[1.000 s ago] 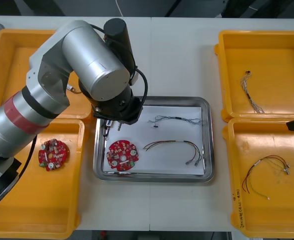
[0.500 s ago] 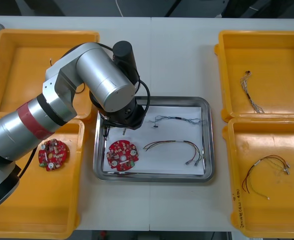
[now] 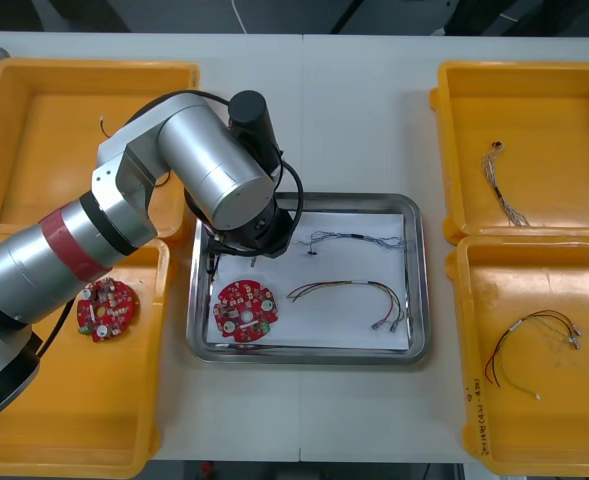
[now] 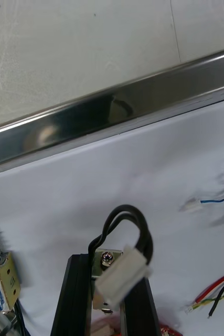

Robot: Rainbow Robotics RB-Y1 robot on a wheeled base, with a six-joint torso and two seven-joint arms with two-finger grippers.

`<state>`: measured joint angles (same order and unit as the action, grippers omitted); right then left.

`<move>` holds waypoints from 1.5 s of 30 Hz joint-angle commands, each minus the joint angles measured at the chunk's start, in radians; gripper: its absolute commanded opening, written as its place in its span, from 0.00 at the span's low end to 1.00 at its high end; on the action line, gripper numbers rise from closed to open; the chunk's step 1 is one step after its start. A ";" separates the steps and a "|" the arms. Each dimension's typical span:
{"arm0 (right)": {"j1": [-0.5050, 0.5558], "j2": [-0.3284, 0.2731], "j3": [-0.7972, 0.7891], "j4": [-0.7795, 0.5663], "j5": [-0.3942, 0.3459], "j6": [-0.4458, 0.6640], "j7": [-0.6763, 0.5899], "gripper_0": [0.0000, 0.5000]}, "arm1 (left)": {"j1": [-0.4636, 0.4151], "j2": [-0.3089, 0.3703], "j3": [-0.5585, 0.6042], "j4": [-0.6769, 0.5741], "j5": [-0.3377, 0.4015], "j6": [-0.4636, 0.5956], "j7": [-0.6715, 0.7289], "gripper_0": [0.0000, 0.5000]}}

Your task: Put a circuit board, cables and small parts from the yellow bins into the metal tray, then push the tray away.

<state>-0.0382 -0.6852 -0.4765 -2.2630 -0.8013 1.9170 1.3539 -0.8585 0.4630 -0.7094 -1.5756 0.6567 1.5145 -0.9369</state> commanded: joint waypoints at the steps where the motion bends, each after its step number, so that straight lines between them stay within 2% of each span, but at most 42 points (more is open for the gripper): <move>1: 0.017 -0.007 -0.017 0.003 -0.001 0.003 -0.045 1.00 | -0.034 -0.024 -0.016 0.016 -0.017 -0.036 0.006 0.00; 5: 0.015 -0.008 -0.008 0.014 -0.004 0.003 -0.055 1.00 | -0.034 -0.024 -0.033 0.022 -0.042 -0.047 0.000 0.00; 14: 0.015 -0.008 -0.002 0.022 -0.021 0.003 -0.061 1.00 | -0.034 -0.023 -0.031 0.020 -0.037 -0.047 0.006 0.02; 15: 0.017 -0.008 -0.004 0.023 -0.021 0.003 -0.061 1.00 | -0.034 -0.023 -0.031 0.020 -0.037 -0.047 0.006 0.32; 16: 0.015 -0.008 -0.004 0.023 -0.021 0.003 -0.061 1.00 | -0.034 -0.023 -0.031 0.020 -0.037 -0.047 0.006 0.50; 17: 0.015 -0.008 -0.005 0.022 -0.021 0.003 -0.062 1.00 | -0.034 -0.023 -0.031 0.020 -0.037 -0.047 0.007 0.77; 18: 0.017 -0.008 -0.008 0.023 -0.021 0.003 -0.062 1.00 | -0.034 -0.023 -0.030 0.020 -0.037 -0.047 0.007 0.93; 19: 0.017 -0.008 -0.008 0.022 -0.022 0.003 -0.062 1.00 | -0.034 -0.023 -0.028 0.020 -0.037 -0.047 0.007 1.00; 26: 0.017 -0.007 -0.010 0.022 -0.024 0.003 -0.061 1.00 | -0.034 -0.023 -0.015 0.002 -0.029 -0.040 0.012 1.00; 31: 0.017 -0.008 -0.010 0.023 -0.024 0.003 -0.062 1.00 | -0.034 -0.023 0.008 -0.026 -0.025 0.003 0.012 1.00; 45: 0.015 -0.010 0.002 0.019 -0.029 0.003 -0.055 1.00 | -0.033 0.008 0.196 -0.195 0.000 0.277 -0.010 1.00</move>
<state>-0.0378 -0.6852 -0.4764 -2.2372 -0.8192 1.9170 1.3513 -0.8586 0.4621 -0.5809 -1.7110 0.6403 1.7467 -0.9370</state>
